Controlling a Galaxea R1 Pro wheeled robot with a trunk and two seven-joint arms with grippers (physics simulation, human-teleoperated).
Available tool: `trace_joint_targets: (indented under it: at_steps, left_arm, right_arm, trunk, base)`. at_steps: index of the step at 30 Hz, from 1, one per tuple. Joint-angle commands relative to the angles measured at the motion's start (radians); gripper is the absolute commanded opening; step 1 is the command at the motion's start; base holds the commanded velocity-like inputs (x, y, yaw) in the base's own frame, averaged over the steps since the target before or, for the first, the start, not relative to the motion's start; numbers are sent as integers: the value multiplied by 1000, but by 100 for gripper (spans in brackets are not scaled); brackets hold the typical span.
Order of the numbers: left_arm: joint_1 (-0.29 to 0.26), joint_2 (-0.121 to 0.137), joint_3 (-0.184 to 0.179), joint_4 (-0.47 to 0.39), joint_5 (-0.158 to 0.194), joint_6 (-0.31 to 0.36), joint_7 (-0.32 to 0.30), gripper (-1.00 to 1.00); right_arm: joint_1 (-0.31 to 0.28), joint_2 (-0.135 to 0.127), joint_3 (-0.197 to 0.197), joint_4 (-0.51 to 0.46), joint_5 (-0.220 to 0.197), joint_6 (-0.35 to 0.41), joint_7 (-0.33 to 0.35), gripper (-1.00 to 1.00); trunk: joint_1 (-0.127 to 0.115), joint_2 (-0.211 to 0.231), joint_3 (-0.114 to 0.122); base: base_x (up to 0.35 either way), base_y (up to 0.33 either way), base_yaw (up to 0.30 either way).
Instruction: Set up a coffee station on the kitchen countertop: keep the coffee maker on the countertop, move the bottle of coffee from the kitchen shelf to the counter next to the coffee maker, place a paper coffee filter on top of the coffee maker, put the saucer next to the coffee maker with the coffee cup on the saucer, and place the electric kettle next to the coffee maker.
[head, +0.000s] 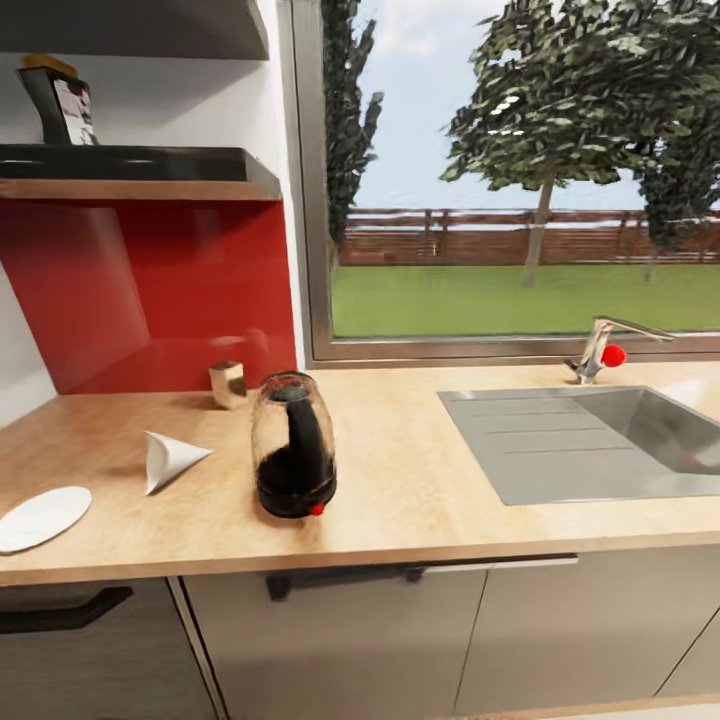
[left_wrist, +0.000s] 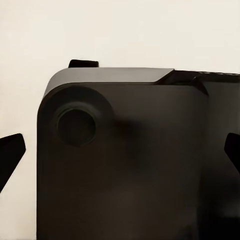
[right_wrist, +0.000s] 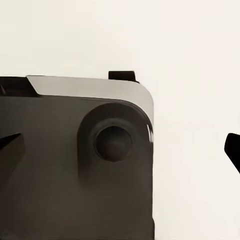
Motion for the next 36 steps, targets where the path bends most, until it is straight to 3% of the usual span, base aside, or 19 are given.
trace_joint_targets:
  at_steps: [1,10,24,36]
  left_arm:
    - [0,-1,6,-1,1,-1,0,100]
    - [0,0,5,-1,0,-2,-1,100]
    - [0,0,5,-1,1,-1,-1,100]
    - [0,0,6,-1,1,-2,0,100]
  right_arm:
    - [-1,0,0,1,0,-4,-2,100]
    - [-1,0,0,1,-1,-4,-3,100]
    - [-1,-7,0,1,-3,-4,-3,100]
    - [-1,-8,0,1,-3,-4,-3,100]
  trunk:
    - [0,0,-1]
    - [0,0,-1]
    - [0,0,-1]
    - [0,0,-1]
  base:
    - [-48,311,27]
    - [-15,313,-8]
    - [0,313,-225]
    - [-85,301,-37]
